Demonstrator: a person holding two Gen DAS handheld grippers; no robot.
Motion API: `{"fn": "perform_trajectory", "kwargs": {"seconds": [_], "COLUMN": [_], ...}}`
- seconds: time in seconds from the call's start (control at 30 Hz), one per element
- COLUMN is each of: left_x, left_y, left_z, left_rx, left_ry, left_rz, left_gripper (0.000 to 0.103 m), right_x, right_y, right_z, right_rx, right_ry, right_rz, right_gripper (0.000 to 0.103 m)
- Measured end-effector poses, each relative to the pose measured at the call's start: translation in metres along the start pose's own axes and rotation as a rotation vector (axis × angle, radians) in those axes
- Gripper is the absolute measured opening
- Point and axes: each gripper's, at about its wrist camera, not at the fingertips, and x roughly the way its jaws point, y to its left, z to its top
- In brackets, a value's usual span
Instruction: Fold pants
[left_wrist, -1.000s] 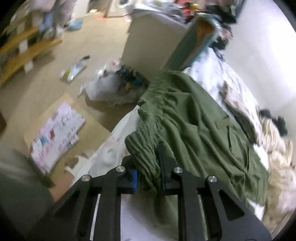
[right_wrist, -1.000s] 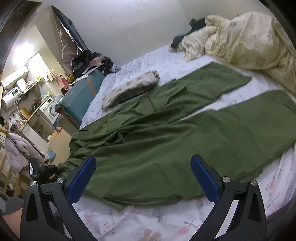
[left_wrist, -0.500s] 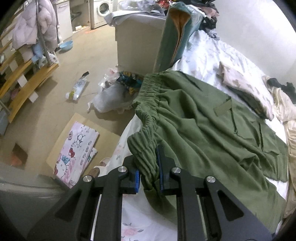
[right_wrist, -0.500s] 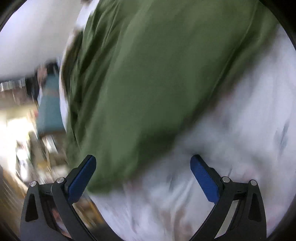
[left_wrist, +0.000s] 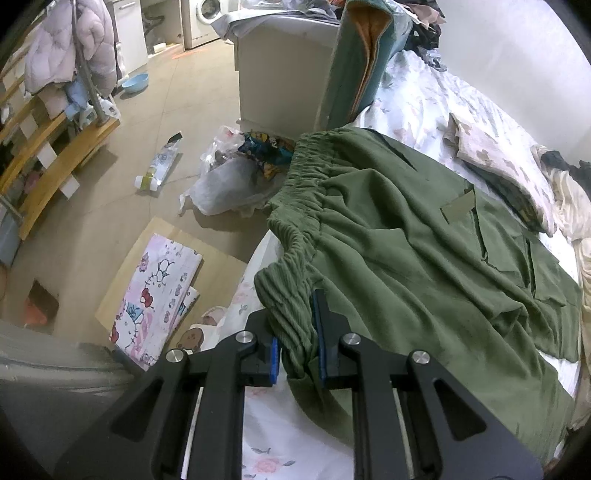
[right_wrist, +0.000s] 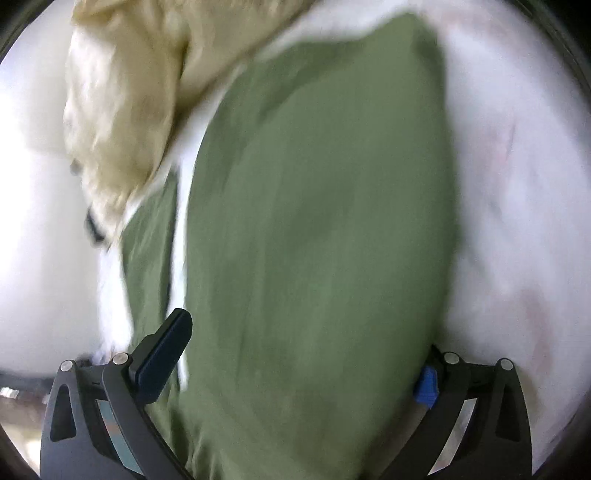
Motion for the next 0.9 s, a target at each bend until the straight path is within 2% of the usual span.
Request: {"fn": "perform_trajectory", "kwargs": {"seconds": [0.07, 0.1, 0.13, 0.2, 0.23, 0.27, 0.4, 0.53, 0.63, 0.77, 0.9], "left_x": [0.001, 0.001, 0.002, 0.003, 0.004, 0.005, 0.004, -0.008, -0.017, -0.022, -0.023], "left_y": [0.001, 0.002, 0.002, 0.004, 0.005, 0.006, 0.016, 0.026, 0.024, 0.008, -0.014], "left_z": [0.000, 0.000, 0.000, 0.001, 0.001, 0.002, 0.006, 0.021, 0.037, 0.071, 0.101], "left_rx": [-0.002, -0.002, 0.002, 0.004, 0.000, -0.010, -0.075, -0.157, -0.178, -0.133, -0.045], "left_ry": [0.007, 0.008, 0.010, 0.013, 0.017, 0.024, 0.058, 0.091, 0.094, 0.097, 0.074], "left_rz": [0.001, 0.002, 0.005, 0.010, 0.009, 0.007, -0.025, -0.081, -0.109, -0.115, -0.122], "left_gripper": [0.012, 0.012, 0.012, 0.012, 0.012, 0.012, 0.012, 0.012, 0.012, 0.012, 0.012], "right_x": [0.000, -0.002, -0.003, -0.007, -0.008, -0.012, -0.035, -0.049, -0.062, -0.054, -0.045], "right_y": [-0.002, -0.002, -0.007, -0.012, -0.010, -0.006, 0.040, 0.098, 0.139, 0.202, 0.244], "right_z": [0.027, 0.033, 0.043, 0.058, 0.065, 0.068, 0.069, 0.086, 0.091, 0.093, 0.090], "right_rx": [0.027, 0.052, 0.089, 0.099, 0.089, 0.074, -0.065, -0.126, -0.225, -0.389, -0.458], "right_ry": [-0.043, -0.054, -0.074, -0.131, -0.153, -0.168, -0.255, -0.272, -0.285, -0.251, -0.233], "right_rz": [-0.055, -0.061, -0.057, -0.121, -0.160, -0.190, -0.171, -0.083, -0.059, -0.061, -0.020], "right_gripper": [0.082, 0.080, 0.072, 0.050, 0.020, 0.001, 0.001, 0.001, 0.001, 0.001, 0.001]}}
